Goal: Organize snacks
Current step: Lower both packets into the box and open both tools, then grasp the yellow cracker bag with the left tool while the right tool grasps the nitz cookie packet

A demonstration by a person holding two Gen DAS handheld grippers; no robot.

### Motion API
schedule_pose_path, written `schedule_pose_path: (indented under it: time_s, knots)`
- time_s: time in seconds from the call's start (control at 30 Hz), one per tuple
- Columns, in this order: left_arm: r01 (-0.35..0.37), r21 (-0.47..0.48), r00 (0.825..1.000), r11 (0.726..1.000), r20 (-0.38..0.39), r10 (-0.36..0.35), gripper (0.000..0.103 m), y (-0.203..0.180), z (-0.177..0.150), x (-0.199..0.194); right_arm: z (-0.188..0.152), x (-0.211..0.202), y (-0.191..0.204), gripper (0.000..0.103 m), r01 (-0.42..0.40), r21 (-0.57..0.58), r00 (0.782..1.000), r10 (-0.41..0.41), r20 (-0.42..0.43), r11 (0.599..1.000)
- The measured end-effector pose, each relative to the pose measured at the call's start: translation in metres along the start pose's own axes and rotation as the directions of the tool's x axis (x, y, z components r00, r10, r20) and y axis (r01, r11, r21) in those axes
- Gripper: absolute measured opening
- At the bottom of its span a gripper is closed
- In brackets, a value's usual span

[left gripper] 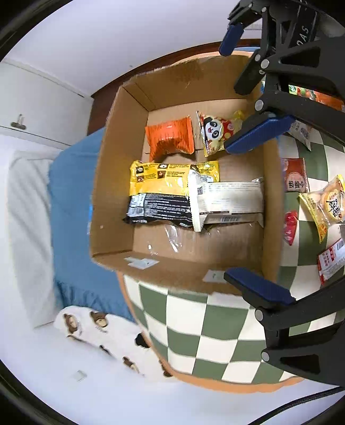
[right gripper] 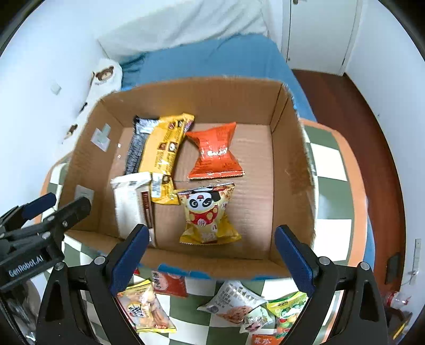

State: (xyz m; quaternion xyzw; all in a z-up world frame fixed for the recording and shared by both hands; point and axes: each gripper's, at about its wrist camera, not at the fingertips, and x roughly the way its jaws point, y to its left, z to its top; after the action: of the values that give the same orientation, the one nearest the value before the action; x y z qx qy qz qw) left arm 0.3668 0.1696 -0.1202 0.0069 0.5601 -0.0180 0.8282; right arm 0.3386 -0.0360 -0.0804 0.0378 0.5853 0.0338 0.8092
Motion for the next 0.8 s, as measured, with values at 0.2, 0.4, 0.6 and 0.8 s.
schedule_pose_path:
  time_s: [0.2, 0.4, 0.6, 0.8]
  knots:
    - [0.0, -0.008, 0.997, 1.0, 0.08, 0.0, 0.088, -0.003, -0.019, -0.036, -0.018, -0.033, 0.004, 0.097, 0.023, -0.013, 0.995, -0.022, 0.101, 1.0]
    - [-0.01, -0.004, 0.988, 1.0, 0.157, 0.01, 0.088, -0.006, -0.034, -0.075, -0.036, -0.069, 0.008, 0.097, 0.017, -0.01, 0.984, -0.015, 0.176, 1.0]
    - [-0.015, -0.037, 0.984, 0.999, 0.179, 0.022, 0.088, -0.004, -0.056, -0.086, -0.059, -0.079, 0.0, 0.097, -0.038, 0.03, 0.988, 0.033, 0.152, 0.999]
    - [0.003, -0.11, 1.0, 0.994, 0.003, -0.003, 0.088, 0.012, -0.095, -0.038, -0.097, -0.026, -0.034, 0.097, -0.126, 0.17, 0.991, 0.13, -0.016, 0.977]
